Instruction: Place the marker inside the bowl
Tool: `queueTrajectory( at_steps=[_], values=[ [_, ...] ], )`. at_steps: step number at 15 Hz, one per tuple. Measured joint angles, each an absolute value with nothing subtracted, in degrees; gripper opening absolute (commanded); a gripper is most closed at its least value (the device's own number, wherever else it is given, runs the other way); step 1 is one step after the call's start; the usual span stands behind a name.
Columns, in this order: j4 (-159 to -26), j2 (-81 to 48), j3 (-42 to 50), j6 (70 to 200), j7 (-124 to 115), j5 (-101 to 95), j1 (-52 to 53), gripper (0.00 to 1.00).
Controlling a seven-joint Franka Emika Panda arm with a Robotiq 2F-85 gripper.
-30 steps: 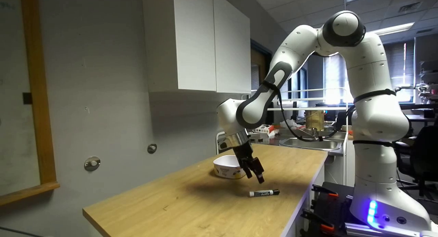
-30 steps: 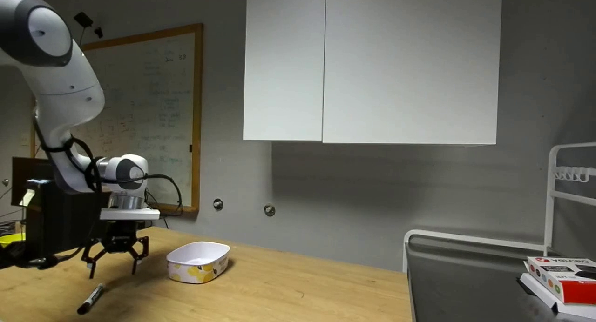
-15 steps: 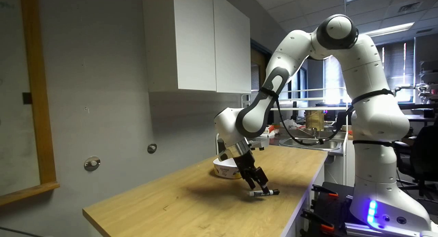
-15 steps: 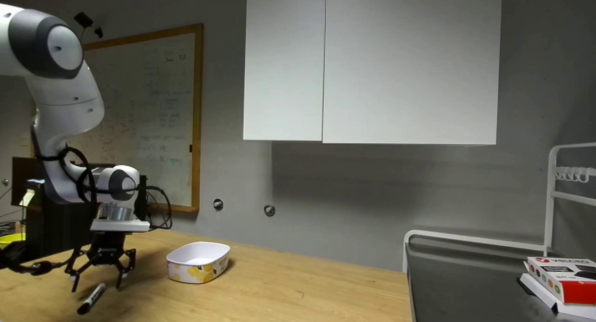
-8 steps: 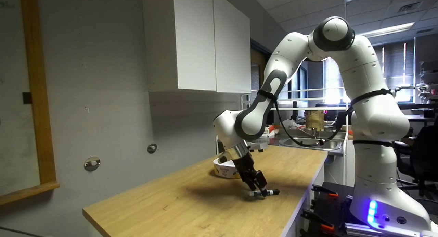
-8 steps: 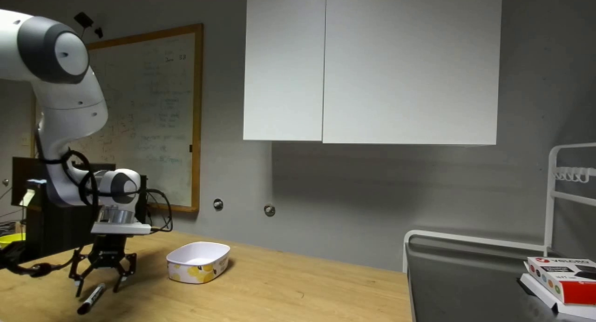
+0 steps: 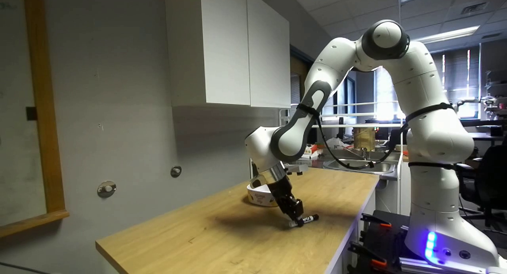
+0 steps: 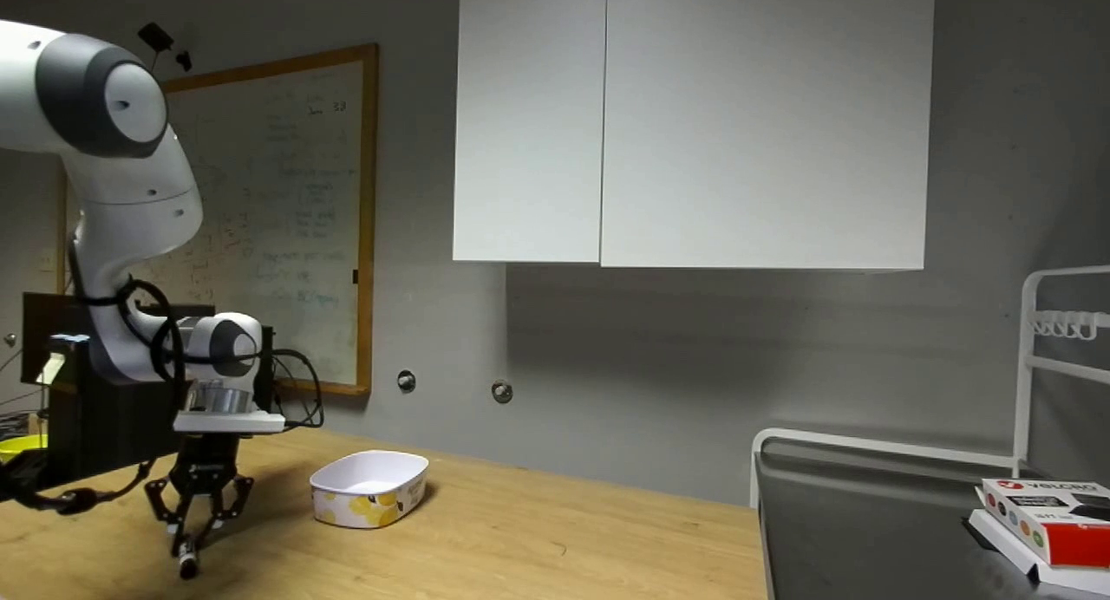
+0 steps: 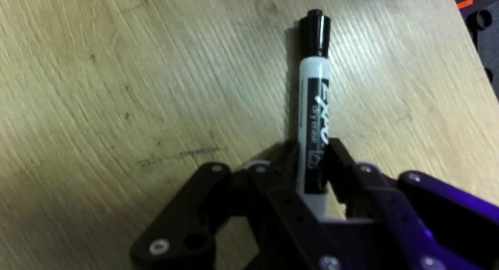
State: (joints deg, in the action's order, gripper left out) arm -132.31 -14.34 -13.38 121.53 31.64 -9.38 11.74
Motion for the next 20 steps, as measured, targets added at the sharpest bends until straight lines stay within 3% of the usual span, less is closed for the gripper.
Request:
queueTrajectory(
  at_steps=[9,20],
  values=[
    [-131.12,-12.58,-13.41,116.70,23.59,-14.85,13.03,0.06],
    [-124.51,2.32,-13.19,102.38,2.86,-26.41,14.35,0.06]
  ],
)
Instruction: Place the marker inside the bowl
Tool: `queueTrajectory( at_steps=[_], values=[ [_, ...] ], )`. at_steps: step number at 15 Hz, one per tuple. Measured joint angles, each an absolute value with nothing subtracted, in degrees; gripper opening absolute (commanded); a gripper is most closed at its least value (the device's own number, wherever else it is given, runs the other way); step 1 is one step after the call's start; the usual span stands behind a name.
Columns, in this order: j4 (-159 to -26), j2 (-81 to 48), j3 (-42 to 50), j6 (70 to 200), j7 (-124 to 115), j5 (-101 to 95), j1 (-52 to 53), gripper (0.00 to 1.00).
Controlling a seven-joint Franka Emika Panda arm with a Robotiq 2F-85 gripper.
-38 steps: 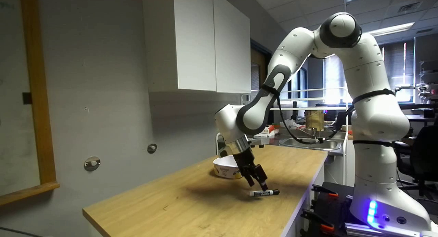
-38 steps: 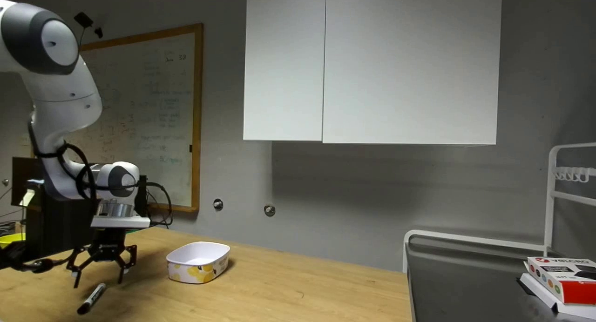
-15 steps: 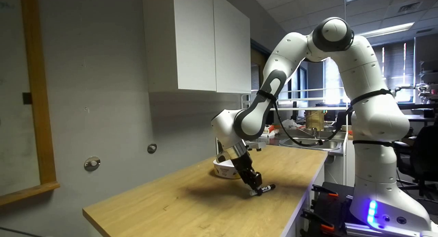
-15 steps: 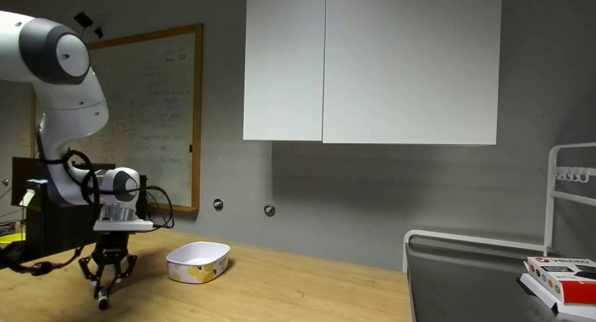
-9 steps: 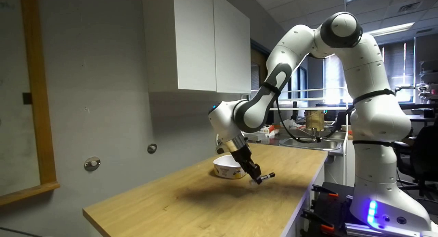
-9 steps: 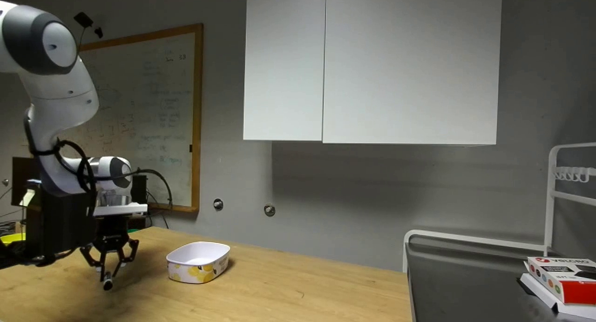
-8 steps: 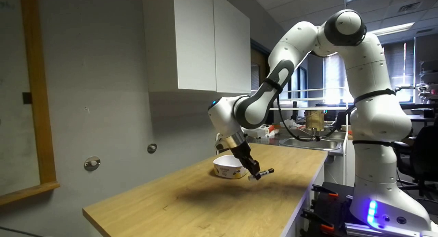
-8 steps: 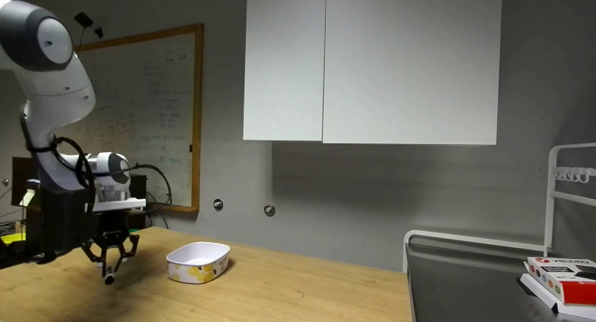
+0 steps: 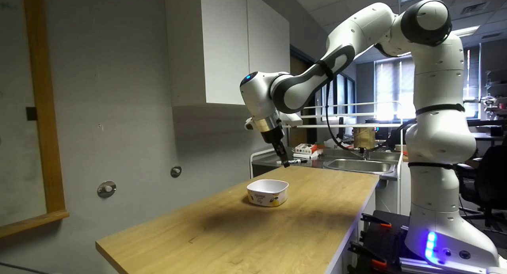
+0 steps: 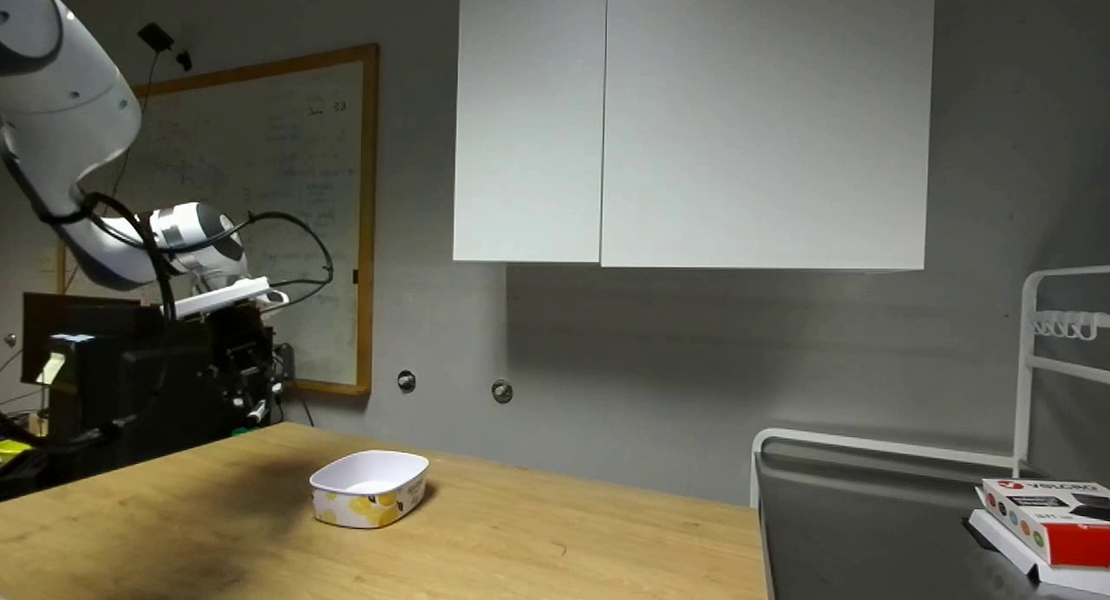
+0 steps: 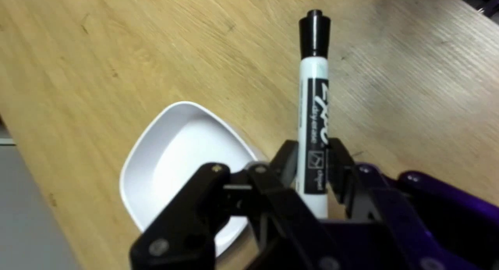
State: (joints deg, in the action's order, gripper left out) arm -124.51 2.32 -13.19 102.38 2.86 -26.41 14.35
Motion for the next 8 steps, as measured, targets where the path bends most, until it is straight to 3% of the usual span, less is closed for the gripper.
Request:
queueTrajectory(
  at_steps=[8],
  values=[
    [-118.38,1.24,-9.47,109.99,12.63,-31.75,9.92,0.06]
  ],
)
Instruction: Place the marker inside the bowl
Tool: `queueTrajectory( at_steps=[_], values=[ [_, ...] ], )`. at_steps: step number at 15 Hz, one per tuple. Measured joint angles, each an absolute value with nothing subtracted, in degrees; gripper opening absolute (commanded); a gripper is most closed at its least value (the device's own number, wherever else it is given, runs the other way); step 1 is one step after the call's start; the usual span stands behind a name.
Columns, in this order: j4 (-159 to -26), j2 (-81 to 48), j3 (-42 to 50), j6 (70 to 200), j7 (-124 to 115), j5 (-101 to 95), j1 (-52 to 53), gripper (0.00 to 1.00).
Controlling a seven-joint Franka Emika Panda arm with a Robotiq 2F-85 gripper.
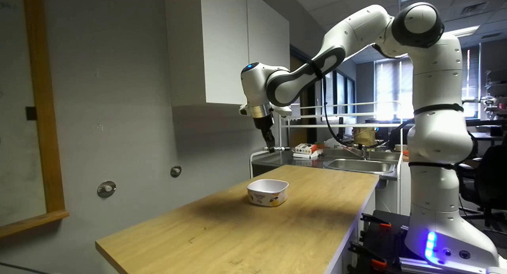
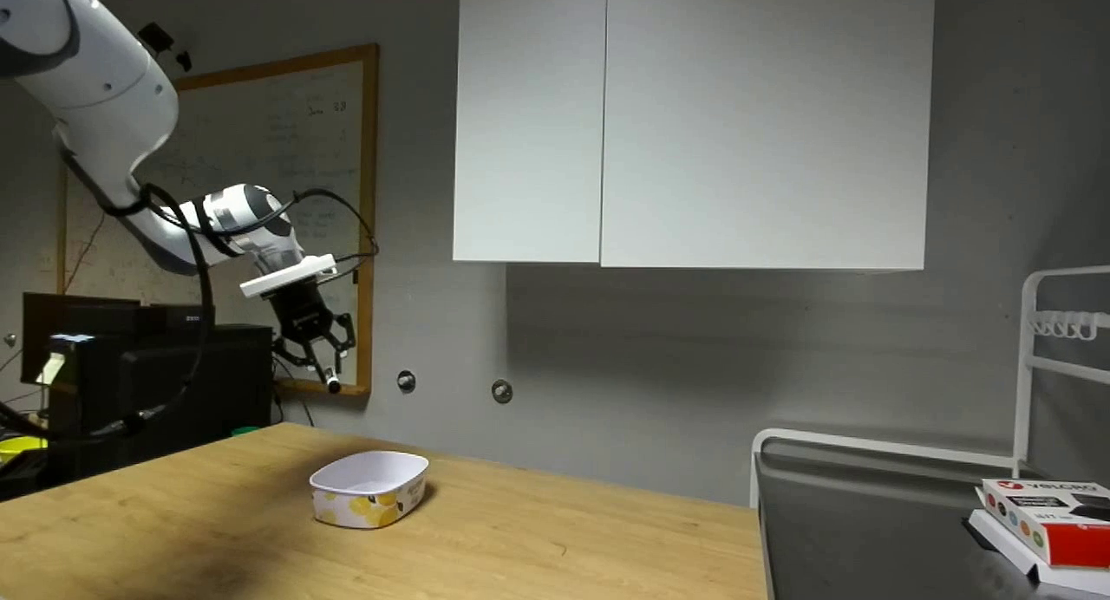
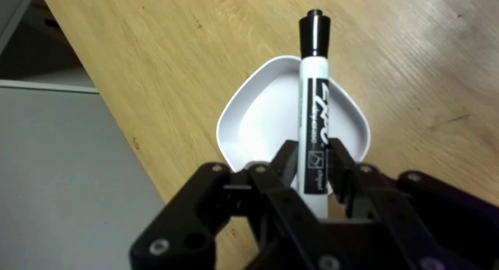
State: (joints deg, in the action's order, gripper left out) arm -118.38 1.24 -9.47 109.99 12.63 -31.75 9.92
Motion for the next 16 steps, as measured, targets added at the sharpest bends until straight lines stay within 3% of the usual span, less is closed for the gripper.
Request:
queueTrajectory(
  at_steps=[7,16],
  values=[
    [-112.65,-10.30,-6.86,126.53,28.46,-27.11,6.20,0.06],
    [-106.10,-21.97,-6.97,128.49,39.93,-18.63,5.31,0.06]
  ],
)
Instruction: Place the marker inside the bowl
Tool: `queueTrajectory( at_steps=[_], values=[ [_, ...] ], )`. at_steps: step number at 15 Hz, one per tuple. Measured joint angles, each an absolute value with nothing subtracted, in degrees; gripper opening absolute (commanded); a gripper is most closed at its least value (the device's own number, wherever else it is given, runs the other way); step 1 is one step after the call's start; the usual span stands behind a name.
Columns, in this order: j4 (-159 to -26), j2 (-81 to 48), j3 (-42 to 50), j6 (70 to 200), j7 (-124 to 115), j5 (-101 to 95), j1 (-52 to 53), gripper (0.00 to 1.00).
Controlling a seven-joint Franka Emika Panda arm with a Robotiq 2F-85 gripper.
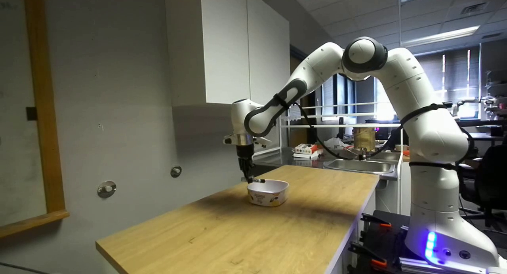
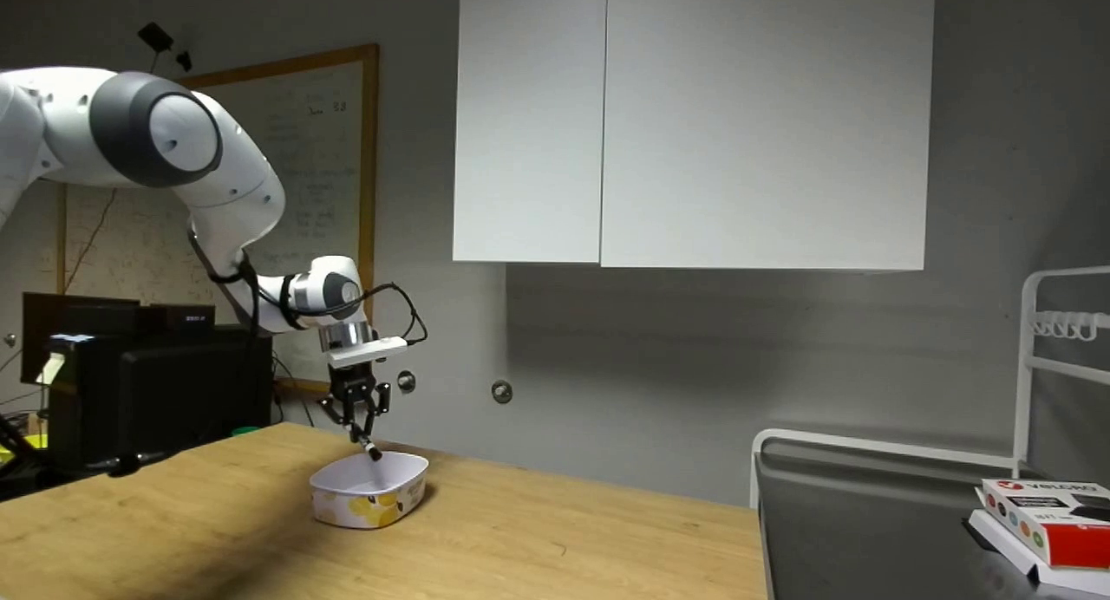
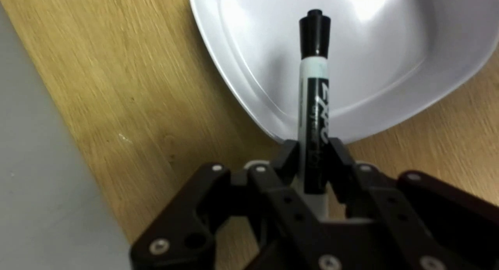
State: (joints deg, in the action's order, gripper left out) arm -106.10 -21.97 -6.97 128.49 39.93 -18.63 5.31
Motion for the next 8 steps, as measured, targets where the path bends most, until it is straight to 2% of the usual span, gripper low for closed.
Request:
queueTrajectory(
  at_steps=[3,4,5,6,8],
  values=[
    [-105.82,-23.38,-7.01,128.49,41.71,-16.51,4.80,0.06],
    [-105.82,-23.77,-7.02,128.49,42.12,-15.91,4.67,0.09],
    [-105.82,-24.08,-7.02,128.49,42.33,-15.48,4.58,0.50],
    [-105.81,-24.34,-7.06,128.45,42.55,-15.01,4.48,0.51],
    [-105.78,-24.37,-7.14,128.33,42.65,-14.58,4.37,0.62]
  ],
)
